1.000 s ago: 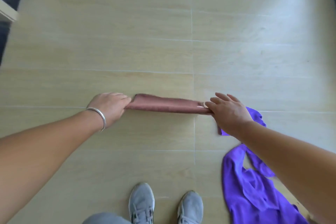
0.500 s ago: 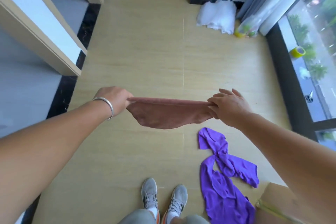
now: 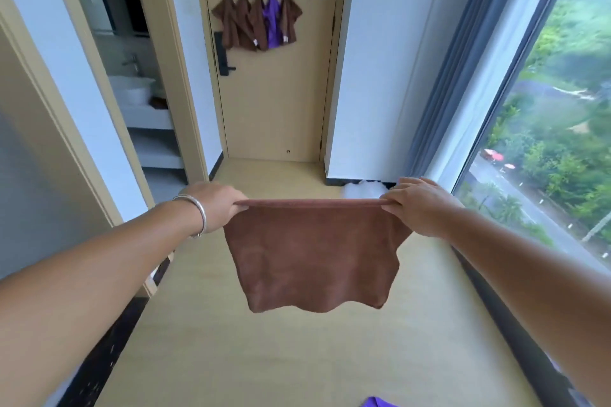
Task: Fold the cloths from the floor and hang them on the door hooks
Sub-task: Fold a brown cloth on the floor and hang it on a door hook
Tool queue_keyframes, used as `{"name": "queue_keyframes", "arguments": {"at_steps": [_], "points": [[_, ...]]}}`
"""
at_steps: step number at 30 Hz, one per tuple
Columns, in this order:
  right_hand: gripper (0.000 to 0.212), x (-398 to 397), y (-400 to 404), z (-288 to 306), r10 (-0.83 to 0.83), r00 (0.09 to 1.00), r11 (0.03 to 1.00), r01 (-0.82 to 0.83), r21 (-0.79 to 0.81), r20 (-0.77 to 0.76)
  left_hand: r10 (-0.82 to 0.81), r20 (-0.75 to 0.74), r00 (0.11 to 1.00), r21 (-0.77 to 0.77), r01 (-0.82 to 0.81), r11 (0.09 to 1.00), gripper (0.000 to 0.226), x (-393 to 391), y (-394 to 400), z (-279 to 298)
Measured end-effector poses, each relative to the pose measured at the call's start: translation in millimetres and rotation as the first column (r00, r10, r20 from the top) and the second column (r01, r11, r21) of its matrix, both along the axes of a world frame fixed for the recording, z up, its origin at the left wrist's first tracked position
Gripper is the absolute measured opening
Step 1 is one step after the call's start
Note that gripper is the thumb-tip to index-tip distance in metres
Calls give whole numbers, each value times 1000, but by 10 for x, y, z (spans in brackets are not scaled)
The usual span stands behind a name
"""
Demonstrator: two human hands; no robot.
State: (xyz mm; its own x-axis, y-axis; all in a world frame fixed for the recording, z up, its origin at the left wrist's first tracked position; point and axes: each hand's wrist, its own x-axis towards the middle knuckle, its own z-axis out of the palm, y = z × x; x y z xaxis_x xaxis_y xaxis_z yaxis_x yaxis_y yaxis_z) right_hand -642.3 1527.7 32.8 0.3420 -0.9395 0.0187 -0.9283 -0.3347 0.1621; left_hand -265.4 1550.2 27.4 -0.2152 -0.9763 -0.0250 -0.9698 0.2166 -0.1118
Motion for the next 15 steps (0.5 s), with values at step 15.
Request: {"name": "queue_keyframes", "arguments": {"at_steps": [15], "points": [[38,97,74,1794,-46,997,949,65,-309,68,46,84,995,-391,-9,920,43,36,51,1883]]}}
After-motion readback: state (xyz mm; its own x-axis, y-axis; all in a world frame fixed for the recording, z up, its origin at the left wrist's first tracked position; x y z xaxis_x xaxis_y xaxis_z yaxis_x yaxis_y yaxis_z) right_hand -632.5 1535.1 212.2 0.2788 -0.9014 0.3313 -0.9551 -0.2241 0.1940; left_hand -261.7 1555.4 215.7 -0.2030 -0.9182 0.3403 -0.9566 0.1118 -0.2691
